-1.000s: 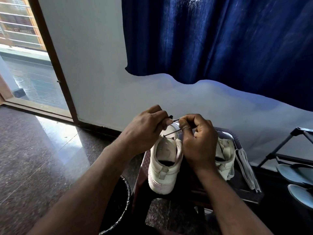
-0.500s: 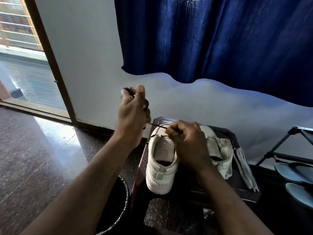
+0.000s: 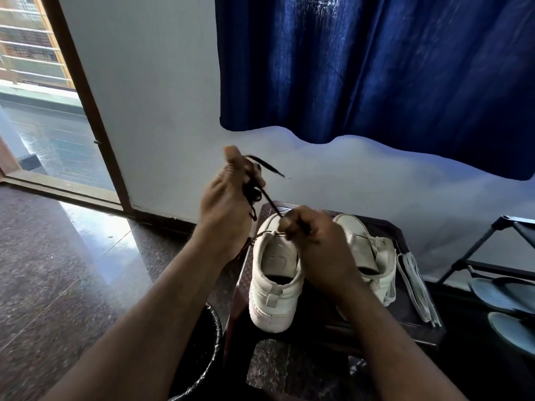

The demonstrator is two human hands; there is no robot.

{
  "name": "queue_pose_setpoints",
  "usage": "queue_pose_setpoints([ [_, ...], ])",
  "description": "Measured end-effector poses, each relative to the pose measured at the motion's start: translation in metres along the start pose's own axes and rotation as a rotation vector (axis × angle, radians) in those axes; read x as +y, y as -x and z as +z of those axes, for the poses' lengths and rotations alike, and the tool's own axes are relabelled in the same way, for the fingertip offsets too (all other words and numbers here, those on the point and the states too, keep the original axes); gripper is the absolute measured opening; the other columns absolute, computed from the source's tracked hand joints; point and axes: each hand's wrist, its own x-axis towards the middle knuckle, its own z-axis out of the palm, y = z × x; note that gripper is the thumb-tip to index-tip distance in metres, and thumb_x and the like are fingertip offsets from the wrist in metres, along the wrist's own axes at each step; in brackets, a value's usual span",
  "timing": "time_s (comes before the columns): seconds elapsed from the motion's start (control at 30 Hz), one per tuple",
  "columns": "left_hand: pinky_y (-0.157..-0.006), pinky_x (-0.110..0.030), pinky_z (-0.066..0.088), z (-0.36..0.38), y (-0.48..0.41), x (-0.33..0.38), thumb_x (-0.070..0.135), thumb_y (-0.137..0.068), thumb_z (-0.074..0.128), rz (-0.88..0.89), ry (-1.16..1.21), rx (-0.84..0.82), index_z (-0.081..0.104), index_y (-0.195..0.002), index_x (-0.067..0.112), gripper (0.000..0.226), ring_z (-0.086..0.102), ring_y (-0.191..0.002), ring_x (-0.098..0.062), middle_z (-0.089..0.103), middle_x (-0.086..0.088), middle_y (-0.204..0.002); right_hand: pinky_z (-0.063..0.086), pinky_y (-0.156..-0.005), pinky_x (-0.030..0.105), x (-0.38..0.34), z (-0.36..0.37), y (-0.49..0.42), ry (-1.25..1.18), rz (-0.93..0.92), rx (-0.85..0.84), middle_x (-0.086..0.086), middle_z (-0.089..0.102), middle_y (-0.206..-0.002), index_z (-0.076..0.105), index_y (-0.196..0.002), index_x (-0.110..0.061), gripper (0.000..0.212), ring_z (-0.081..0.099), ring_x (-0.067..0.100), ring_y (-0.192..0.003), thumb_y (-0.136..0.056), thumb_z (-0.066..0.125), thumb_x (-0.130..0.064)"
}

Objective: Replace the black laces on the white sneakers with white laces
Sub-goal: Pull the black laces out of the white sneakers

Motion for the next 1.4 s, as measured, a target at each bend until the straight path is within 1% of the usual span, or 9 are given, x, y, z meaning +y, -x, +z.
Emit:
queue_pose_setpoints([
  [0.17, -0.048, -0.022, 0.037, 0.005, -0.003, 0.015, 0.058, -0.104, 0.041, -0.177, 0.391, 0.061, 0.045, -0.073, 0.02, 0.05, 0.033, -0.048, -0.008, 0.037, 0.004, -0.063, 0.043, -0.081, 0.041, 0.0, 0.01, 0.006, 0.201, -0.097, -0.106, -0.021, 0.066, -0.085, 0.061, -0.081, -0.038, 0.02, 0.047, 0.01, -0.092, -0.091, 0.048, -0.048],
  [0.4, -0.059, -0.016, 0.031, -0.013, -0.003, -0.008, 0.036, -0.106, 0.056, 0.373, -1.114, -0.179, 0.051, -0.089, 0.026, 0.02, 0.046, -0.062, -0.005, 0.049, 0.009, -0.073, 0.052, -0.089, 0.042, -0.012, -0.019, 0.0, -0.1, 0.035, 0.081, -0.021, 0.067, -0.088, 0.072, -0.08, -0.028, 0.018, 0.062, 0.018, -0.101, -0.092, 0.06, -0.035],
  [0.53, -0.066, -0.022, 0.03, -0.018, -0.004, -0.021, 0.043, -0.105, 0.05, 0.5, -1.246, -0.331, 0.058, -0.078, 0.013, 0.041, 0.047, -0.07, -0.013, 0.044, 0.007, -0.082, 0.056, -0.081, 0.05, -0.011, -0.02, 0.0, -0.325, 0.118, 0.104, -0.004, 0.065, -0.078, 0.069, -0.079, -0.024, 0.02, 0.065, 0.022, -0.081, -0.092, 0.061, -0.036],
  [0.63, -0.067, -0.022, 0.034, -0.014, -0.005, -0.018, 0.049, -0.104, 0.046, 0.375, -0.933, -0.179, 0.056, -0.079, 0.019, 0.04, 0.047, -0.073, -0.006, 0.048, 0.007, -0.084, 0.052, -0.081, 0.042, -0.008, -0.019, 0.0, -0.336, 0.106, 0.05, -0.008, 0.067, -0.079, 0.068, -0.078, -0.029, 0.016, 0.063, 0.015, -0.081, -0.09, 0.063, -0.038],
  [0.73, -0.069, -0.025, 0.04, -0.005, -0.004, -0.008, 0.053, -0.099, 0.048, 0.058, -0.115, 0.005, 0.055, -0.084, 0.02, 0.037, 0.053, -0.077, -0.01, 0.059, 0.001, -0.084, 0.045, -0.082, 0.033, -0.003, -0.007, 0.006, -0.088, 0.03, -0.069, -0.018, 0.066, -0.083, 0.068, -0.078, -0.036, 0.018, 0.058, 0.01, -0.093, -0.095, 0.067, -0.031],
  [0.87, -0.061, -0.026, 0.041, -0.008, -0.009, 0.008, 0.056, -0.104, 0.045, -0.209, 0.416, 0.043, 0.046, -0.075, 0.021, 0.045, 0.044, -0.056, -0.009, 0.043, 0.006, -0.064, 0.043, -0.089, 0.046, 0.003, 0.006, 0.009, 0.282, -0.094, -0.138, -0.022, 0.063, -0.088, 0.067, -0.092, -0.032, 0.018, 0.045, 0.015, -0.099, -0.096, 0.054, -0.044],
  [1.07, -0.048, -0.021, 0.028, -0.014, -0.002, 0.011, 0.06, -0.107, 0.029, -0.02, -0.268, 0.045, 0.054, -0.101, 0.013, 0.054, 0.025, -0.052, -0.008, 0.031, 0.005, -0.062, 0.051, -0.087, 0.046, 0.001, -0.023, -0.002, -0.04, 0.025, 0.155, -0.022, 0.066, -0.087, 0.067, -0.085, -0.028, 0.018, 0.063, 0.022, -0.098, -0.096, 0.057, -0.039],
  [1.27, -0.076, -0.033, 0.049, -0.014, -0.001, 0.0, 0.041, -0.106, 0.053, -0.062, -1.188, -0.076, 0.077, -0.1, 0.022, 0.032, 0.067, -0.091, -0.026, 0.073, -0.003, -0.094, 0.053, -0.081, 0.038, 0.0, -0.025, 0.002, -0.181, 0.038, 0.197, -0.008, 0.071, -0.087, 0.068, -0.086, -0.027, 0.017, 0.065, 0.016, -0.089, -0.099, 0.06, -0.036],
  [1.4, -0.08, -0.025, 0.04, -0.014, 0.003, -0.005, 0.024, -0.104, 0.056, 0.002, -1.411, -0.312, 0.078, -0.114, 0.029, 0.025, 0.062, -0.099, -0.018, 0.064, 0.003, -0.104, 0.054, -0.075, 0.03, 0.005, -0.021, 0.003, -0.128, 0.069, 0.292, -0.009, 0.072, -0.081, 0.071, -0.084, -0.022, 0.014, 0.066, 0.009, -0.079, -0.097, 0.067, -0.022],
])
